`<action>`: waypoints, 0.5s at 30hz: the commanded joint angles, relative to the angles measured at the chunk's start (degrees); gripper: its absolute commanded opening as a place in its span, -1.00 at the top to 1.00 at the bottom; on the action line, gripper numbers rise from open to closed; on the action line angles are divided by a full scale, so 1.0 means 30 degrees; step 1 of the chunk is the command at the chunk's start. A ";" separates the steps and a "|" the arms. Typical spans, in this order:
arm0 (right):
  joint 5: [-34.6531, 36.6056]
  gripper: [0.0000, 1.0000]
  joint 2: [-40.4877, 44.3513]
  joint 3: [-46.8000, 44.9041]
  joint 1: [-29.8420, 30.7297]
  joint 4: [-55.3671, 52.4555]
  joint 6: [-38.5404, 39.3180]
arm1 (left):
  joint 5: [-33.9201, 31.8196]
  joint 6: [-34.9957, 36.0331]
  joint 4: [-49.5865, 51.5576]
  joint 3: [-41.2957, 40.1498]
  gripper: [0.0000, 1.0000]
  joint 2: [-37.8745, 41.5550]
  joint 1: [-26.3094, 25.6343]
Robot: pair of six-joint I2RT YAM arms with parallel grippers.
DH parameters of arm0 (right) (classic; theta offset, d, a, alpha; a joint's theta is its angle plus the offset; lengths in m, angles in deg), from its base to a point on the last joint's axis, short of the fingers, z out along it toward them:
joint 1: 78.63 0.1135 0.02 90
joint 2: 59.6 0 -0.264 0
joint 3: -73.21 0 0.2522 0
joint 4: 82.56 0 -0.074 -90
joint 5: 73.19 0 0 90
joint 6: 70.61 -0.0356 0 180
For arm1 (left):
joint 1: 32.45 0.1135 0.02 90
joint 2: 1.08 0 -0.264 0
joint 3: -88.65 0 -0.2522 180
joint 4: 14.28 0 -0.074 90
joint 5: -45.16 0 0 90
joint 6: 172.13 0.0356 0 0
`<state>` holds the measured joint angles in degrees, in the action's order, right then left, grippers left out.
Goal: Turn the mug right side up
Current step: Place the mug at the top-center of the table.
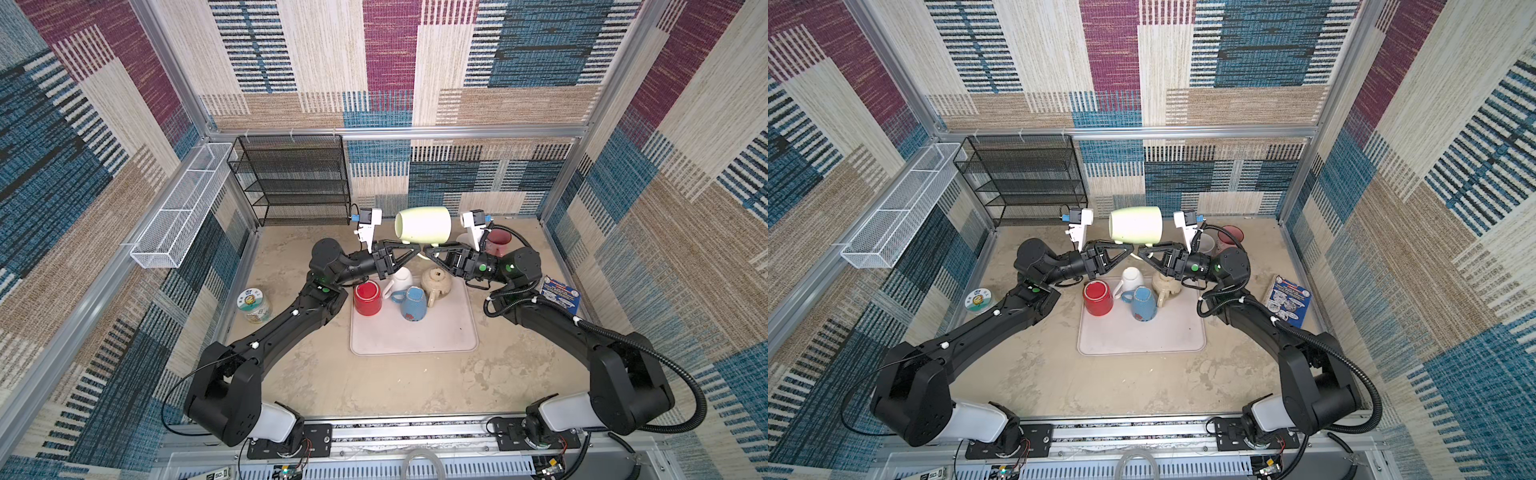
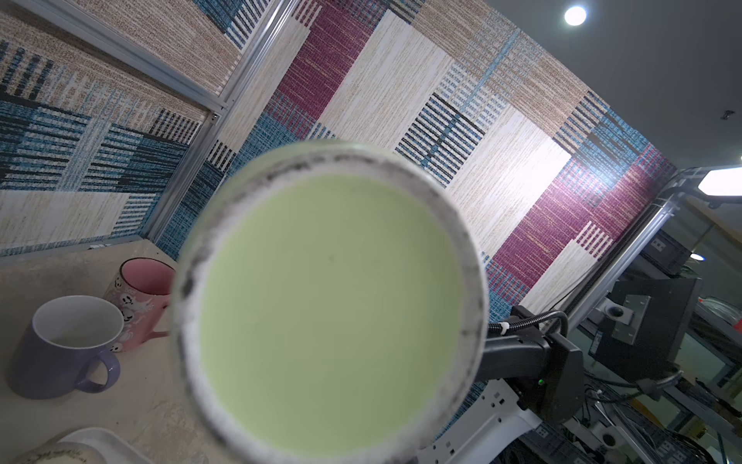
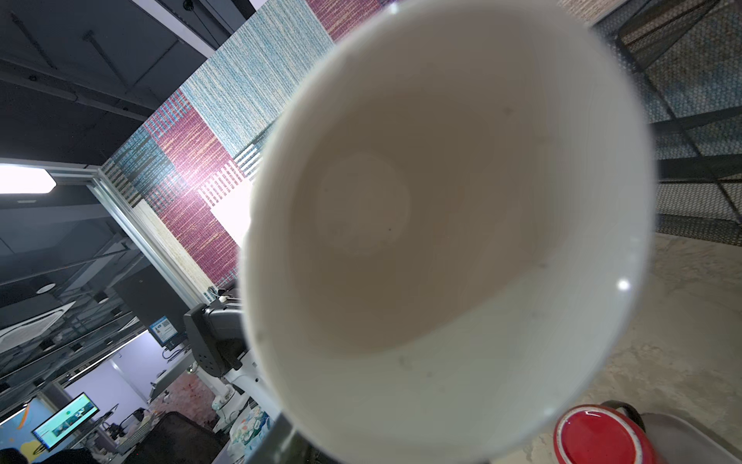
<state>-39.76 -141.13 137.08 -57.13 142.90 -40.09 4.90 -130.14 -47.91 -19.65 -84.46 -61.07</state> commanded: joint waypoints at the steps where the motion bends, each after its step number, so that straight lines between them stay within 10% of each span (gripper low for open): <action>1: -0.0038 0.26 0.0096 0.0261 0.0101 0.1998 -0.0167 | 0.0677 -0.0142 -0.0375 -0.0121 1.00 -0.0348 -0.0071; 15: 0.0357 1.00 0.0687 -0.0179 0.0101 0.1759 0.0183 | 0.0705 -0.0299 -0.0645 -0.0568 1.00 -0.0780 -0.0067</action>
<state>-39.55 -140.28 136.27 -57.11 142.03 -39.35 6.36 -131.43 -52.63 -20.81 -86.12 -61.22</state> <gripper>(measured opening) 0.165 0.174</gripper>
